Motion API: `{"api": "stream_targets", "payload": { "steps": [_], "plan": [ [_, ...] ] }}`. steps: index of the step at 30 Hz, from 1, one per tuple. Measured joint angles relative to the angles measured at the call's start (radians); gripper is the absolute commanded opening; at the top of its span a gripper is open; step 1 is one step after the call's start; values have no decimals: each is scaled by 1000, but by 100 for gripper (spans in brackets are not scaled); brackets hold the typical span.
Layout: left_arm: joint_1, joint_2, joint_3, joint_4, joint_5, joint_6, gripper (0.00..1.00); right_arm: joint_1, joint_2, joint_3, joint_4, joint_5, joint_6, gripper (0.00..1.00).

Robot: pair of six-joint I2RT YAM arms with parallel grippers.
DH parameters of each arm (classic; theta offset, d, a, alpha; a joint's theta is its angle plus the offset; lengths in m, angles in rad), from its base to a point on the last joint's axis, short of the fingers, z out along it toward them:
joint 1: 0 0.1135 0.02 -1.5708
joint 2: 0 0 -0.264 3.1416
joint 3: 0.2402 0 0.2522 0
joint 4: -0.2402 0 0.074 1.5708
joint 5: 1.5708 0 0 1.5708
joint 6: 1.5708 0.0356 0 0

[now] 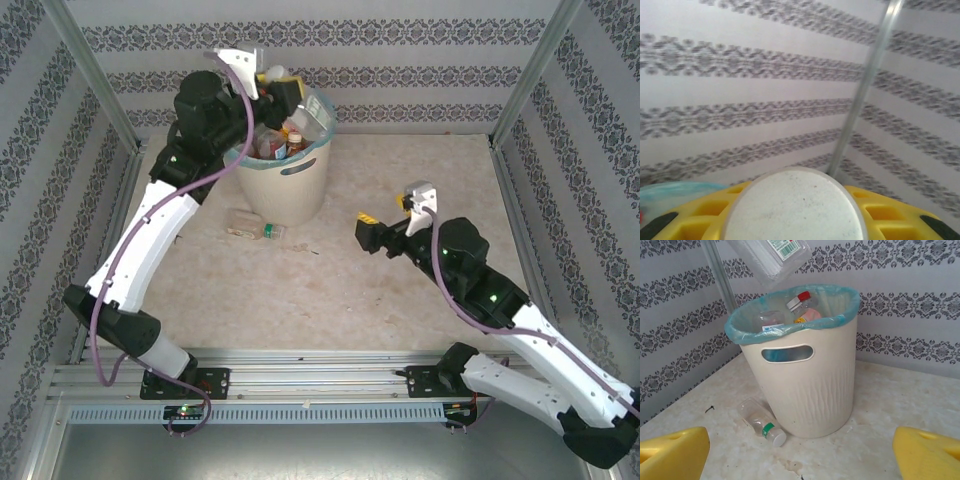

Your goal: Put the plastic bottles in the bin

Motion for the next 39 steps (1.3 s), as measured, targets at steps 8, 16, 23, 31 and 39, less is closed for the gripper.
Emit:
{"api": "stream_targets", "payload": {
  "steps": [8, 16, 23, 31, 39],
  "plan": [
    [110, 247, 354, -226, -43, 128, 0, 111, 169, 121, 14, -30, -32, 94],
    [119, 436, 575, -456, -87, 256, 0, 111, 252, 159, 11, -33, -110, 94],
    [119, 472, 575, -531, -127, 312, 0, 110, 229, 144, 13, -23, -136, 95],
    [119, 472, 570, -550, -156, 356, 0, 88, 221, 97, 10, -20, -137, 95],
    [119, 422, 497, -488, -209, 359, 0, 85, 221, 96, 11, -21, -137, 95]
  ]
}}
